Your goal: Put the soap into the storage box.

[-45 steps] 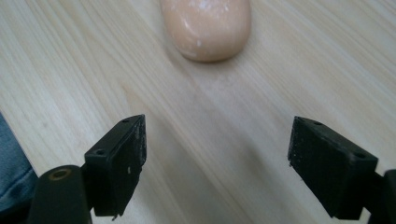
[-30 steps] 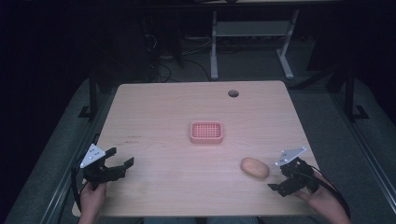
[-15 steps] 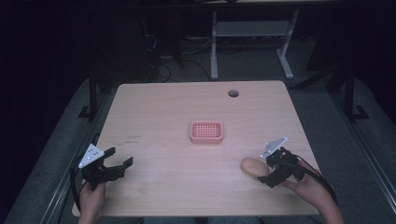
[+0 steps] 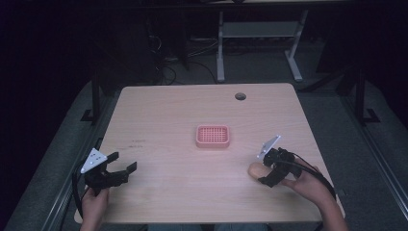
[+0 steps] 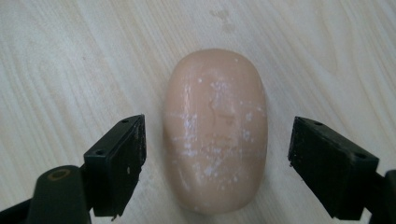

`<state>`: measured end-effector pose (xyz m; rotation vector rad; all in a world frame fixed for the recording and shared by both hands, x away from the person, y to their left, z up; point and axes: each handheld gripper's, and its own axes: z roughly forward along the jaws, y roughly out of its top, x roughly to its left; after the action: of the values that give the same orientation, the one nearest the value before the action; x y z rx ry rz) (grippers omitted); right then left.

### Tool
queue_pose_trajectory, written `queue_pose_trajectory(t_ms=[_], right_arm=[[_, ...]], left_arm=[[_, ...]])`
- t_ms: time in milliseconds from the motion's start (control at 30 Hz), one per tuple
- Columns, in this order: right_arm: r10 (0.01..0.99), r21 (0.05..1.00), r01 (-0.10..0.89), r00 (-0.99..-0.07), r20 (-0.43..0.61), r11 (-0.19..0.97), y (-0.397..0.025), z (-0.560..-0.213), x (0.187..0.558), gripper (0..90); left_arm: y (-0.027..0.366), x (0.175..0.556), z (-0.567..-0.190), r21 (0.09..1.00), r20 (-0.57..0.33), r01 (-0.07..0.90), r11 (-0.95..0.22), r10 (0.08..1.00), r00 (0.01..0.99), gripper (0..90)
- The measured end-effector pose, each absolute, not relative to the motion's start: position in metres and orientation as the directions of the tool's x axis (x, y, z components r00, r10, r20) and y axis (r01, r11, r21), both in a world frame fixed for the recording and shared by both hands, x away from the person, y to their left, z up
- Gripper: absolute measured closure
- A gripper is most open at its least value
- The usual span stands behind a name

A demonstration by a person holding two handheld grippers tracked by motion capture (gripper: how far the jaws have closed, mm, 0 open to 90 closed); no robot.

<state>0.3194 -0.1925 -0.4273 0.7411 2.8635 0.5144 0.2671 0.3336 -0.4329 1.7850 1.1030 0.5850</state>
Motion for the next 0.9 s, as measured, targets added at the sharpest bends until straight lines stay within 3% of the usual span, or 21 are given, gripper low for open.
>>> queue_pose_trajectory(t_ms=[567,900], right_arm=[[0.480,0.261,0.461,-0.877,-0.013,0.848,-0.182,-0.444,0.334,24.8],[0.481,0.252,0.467,-0.877,0.010,0.847,-0.181,-0.445,0.335,29.5]], left_arm=[[0.333,0.267,-0.433,0.887,-0.072,0.430,-0.167,0.871,0.486,14.2],[0.332,0.268,-0.433,0.886,-0.072,0.431,-0.171,0.868,0.491,14.3]])
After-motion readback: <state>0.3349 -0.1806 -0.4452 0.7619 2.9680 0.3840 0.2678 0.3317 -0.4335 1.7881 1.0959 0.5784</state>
